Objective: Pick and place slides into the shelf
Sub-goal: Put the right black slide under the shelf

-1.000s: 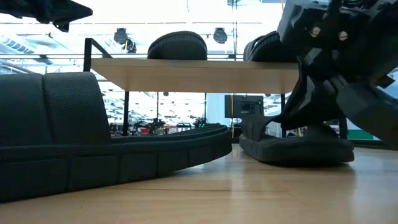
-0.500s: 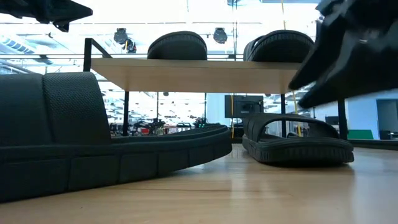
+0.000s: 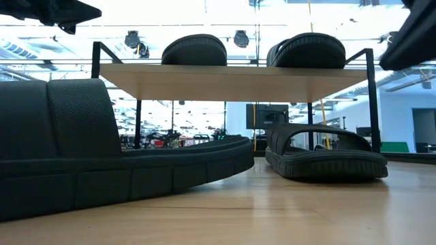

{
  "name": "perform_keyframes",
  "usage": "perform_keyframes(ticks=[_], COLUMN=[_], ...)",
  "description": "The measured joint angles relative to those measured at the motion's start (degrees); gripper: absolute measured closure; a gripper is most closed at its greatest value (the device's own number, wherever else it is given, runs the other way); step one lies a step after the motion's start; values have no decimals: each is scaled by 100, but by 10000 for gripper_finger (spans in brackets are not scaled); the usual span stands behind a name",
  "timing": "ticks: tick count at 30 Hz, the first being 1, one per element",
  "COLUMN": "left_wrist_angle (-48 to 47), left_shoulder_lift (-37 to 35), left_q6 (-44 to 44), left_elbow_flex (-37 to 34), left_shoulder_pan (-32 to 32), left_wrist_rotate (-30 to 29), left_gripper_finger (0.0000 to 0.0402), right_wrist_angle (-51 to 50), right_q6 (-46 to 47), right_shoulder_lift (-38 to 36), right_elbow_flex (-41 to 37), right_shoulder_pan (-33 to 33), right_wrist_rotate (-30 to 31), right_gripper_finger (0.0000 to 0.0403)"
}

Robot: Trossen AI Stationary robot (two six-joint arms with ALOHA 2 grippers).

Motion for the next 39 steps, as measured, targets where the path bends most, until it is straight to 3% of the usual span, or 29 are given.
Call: perform_keyframes(ticks=[12,20,28,34,39], left_wrist_angle=[33,55,119,146,157], left_shoulder_lift=[0,0,-2,-1,-2], left_q6=[41,84,142,177,186], left_elbow_flex=[0,0,0,0,2], left_shoulder_pan=[0,-1,0,-2,-2], left_wrist_rotate=[0,1,116,142,142], left_gripper_finger=[394,394,394,394,394], right_wrist_angle=[2497,2938,2909,2900,3622], right_q6=[-775,-1021,-593,-33,-373], right_shoulder_lift=[8,6,-91,-431,-745], right_elbow_flex=[-1342,-1628,-1946,-2456,-2806], right_shoulder_pan=[-457,-774,-936,-977,-1021], right_wrist_rotate=[-812,-1518,-1464,-1061,-940], right_gripper_finger=[402,403,403,403,403])
